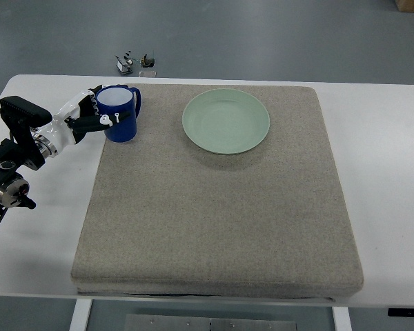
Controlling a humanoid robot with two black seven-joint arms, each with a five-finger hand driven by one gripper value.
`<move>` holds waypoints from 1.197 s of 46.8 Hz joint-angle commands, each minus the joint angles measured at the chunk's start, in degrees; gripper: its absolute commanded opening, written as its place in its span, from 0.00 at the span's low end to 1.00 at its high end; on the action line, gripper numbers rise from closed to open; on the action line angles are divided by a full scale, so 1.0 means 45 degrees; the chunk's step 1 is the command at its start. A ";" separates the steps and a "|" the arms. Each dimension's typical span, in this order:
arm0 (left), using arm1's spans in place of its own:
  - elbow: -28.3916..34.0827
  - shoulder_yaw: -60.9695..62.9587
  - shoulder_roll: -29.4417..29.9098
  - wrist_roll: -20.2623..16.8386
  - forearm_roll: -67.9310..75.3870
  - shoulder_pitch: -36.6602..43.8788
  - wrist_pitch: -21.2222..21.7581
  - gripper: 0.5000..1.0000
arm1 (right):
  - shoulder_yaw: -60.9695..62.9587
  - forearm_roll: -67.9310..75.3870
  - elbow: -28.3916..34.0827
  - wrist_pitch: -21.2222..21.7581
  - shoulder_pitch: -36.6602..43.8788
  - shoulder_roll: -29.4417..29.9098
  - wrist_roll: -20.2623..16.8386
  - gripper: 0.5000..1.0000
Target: Place cup left of plate with left hand
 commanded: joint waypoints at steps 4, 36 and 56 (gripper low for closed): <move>0.0214 0.0000 -0.0157 -0.0001 0.0001 0.0000 0.0049 0.06 | 0.0001 0.0000 0.0000 0.0006 -0.0003 0.0000 0.0001 0.87; 0.0312 0.0019 -0.0255 0.0019 0.0001 0.0000 0.0010 0.99 | 0.0002 0.0000 0.0000 0.0006 -0.0003 0.0000 0.0001 0.87; 0.0175 -0.0156 0.0038 0.0019 -0.1306 -0.0176 -0.0615 0.99 | 0.0002 0.0000 0.0000 0.0006 -0.0003 0.0000 0.0001 0.87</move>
